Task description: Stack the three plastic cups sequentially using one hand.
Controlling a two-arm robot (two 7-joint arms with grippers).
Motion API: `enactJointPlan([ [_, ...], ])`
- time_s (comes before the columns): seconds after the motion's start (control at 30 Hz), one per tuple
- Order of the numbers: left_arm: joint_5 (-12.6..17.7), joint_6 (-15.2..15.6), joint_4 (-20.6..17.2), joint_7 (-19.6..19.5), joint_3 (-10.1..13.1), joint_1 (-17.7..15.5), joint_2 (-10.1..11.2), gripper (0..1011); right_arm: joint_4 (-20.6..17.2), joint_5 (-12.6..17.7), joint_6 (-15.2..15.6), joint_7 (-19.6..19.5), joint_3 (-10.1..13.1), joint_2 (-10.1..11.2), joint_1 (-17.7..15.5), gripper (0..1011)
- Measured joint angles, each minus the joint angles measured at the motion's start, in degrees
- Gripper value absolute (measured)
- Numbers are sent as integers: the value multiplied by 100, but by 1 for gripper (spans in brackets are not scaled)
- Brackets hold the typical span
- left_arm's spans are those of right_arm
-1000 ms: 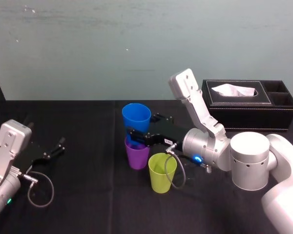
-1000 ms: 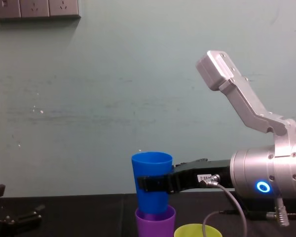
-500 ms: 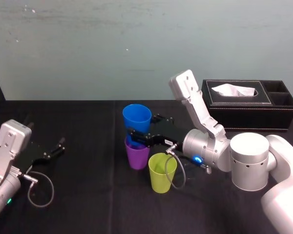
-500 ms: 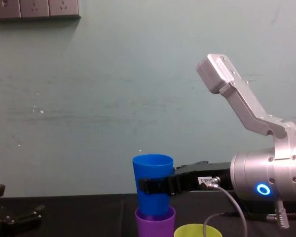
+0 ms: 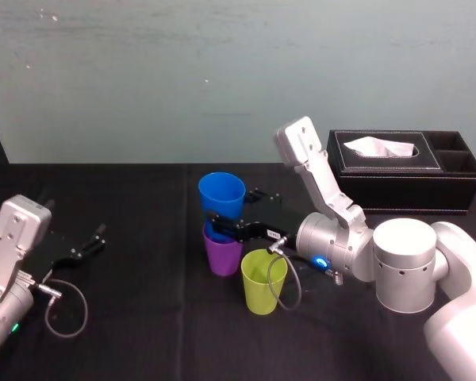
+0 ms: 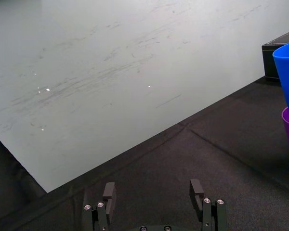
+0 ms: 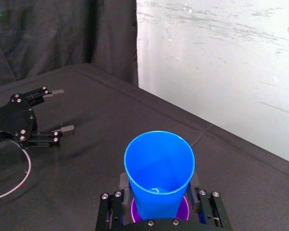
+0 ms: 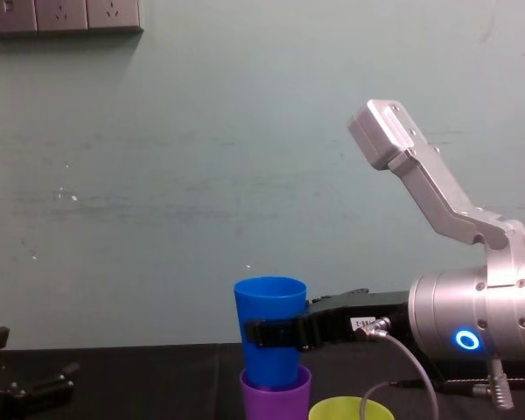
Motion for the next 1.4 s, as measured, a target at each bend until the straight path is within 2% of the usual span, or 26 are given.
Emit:
enactJointPlan([
  [0.97,0,0,0,0,0,0,0,1000,110,-16,-9,7,-23,-12,-9,710],
  [1.3,0,0,0,0,0,0,0,1000,103,-22,-8,13,-23,-12,-9,970],
  [1.4,0,0,0,0,0,0,0,1000,101,-24,-7,14,-23,-11,-9,1003],
])
